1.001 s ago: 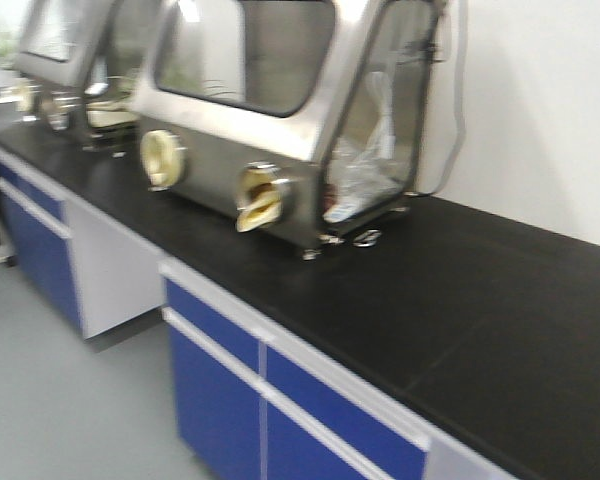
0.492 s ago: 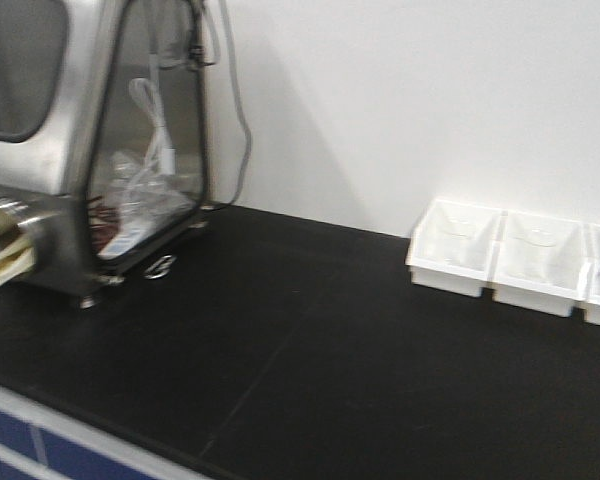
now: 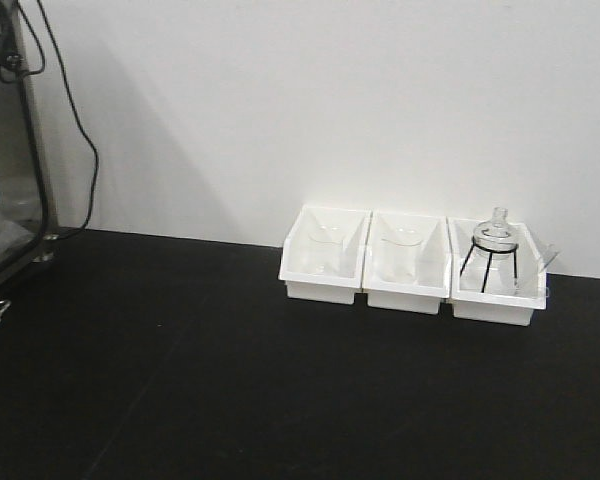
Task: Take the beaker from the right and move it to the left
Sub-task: 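Drive the base to the bench with white trays, holding the beaker, then lower the held beaker toward the bench in front of the trays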
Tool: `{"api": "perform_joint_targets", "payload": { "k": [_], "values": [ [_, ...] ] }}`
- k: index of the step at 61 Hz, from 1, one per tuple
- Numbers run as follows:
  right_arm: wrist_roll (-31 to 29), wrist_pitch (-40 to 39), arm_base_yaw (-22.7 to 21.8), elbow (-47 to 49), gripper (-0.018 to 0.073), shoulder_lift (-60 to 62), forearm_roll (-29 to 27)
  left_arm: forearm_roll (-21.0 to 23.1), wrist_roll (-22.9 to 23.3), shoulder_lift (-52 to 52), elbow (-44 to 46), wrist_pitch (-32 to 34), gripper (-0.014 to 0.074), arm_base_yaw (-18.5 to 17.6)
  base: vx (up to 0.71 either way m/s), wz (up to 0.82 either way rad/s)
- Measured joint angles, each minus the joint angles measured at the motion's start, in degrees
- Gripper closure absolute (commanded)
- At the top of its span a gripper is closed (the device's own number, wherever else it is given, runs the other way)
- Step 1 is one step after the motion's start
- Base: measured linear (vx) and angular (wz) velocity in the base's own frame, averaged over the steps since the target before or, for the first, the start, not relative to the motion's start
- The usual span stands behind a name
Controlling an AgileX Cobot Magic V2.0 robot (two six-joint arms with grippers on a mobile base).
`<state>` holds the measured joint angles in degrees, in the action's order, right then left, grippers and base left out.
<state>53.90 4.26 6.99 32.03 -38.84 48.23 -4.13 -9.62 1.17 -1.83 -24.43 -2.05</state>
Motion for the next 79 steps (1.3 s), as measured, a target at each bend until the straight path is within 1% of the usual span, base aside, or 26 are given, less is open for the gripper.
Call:
{"api": "perform_joint_targets", "payload": {
  "k": [45,79],
  "values": [
    [0.00,0.00,0.00,0.00,0.0563,0.00,0.00,0.00,0.00,0.00,0.00,0.00,0.0603,0.00,0.12,-0.23],
    [0.00,0.00,0.00,0.00,0.0563,0.00,0.00,0.00,0.00,0.00,0.00,0.00,0.0603,0.00,0.03,-0.08]
  ]
}}
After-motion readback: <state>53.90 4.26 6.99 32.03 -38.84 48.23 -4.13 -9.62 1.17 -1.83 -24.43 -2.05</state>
